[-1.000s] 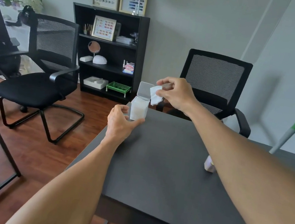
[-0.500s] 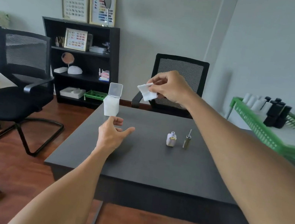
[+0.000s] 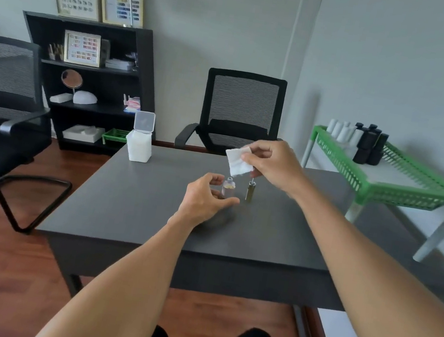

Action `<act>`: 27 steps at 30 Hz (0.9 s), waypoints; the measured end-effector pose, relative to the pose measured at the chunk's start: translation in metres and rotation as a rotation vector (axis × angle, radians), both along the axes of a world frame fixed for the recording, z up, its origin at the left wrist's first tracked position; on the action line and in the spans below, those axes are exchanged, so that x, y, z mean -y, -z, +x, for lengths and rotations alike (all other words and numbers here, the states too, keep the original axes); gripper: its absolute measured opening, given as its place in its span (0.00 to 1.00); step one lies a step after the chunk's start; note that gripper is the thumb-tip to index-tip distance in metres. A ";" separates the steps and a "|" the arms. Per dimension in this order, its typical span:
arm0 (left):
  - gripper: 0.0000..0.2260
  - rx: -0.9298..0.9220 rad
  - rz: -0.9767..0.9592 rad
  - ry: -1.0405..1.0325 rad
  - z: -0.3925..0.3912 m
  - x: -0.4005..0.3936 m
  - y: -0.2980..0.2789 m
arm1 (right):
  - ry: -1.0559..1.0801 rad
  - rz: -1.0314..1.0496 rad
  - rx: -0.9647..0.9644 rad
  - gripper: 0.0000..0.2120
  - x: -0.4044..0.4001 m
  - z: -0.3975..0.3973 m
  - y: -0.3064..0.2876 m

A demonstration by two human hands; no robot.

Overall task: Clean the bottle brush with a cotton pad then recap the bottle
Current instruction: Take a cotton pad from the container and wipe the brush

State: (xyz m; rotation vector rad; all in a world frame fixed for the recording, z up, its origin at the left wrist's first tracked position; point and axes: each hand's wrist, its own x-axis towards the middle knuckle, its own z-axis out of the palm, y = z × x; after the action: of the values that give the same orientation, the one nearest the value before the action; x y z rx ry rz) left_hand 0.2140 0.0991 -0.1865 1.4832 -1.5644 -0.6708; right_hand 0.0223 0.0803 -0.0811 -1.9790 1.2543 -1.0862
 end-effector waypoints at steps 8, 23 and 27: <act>0.30 0.086 0.055 0.075 0.006 0.026 0.004 | 0.017 0.092 0.172 0.07 0.002 -0.025 0.032; 0.19 -0.141 0.057 0.091 0.020 0.028 -0.002 | 0.011 0.083 0.225 0.05 0.007 -0.029 0.045; 0.20 -0.205 0.085 0.159 0.024 0.021 -0.018 | 0.039 0.020 0.186 0.03 0.005 -0.025 0.044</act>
State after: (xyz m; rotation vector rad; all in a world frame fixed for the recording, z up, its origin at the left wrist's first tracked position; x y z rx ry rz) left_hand 0.2381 0.0784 -0.1689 1.3134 -1.5203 -0.9610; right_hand -0.0030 0.0755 -0.1247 -1.7993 1.2039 -1.2416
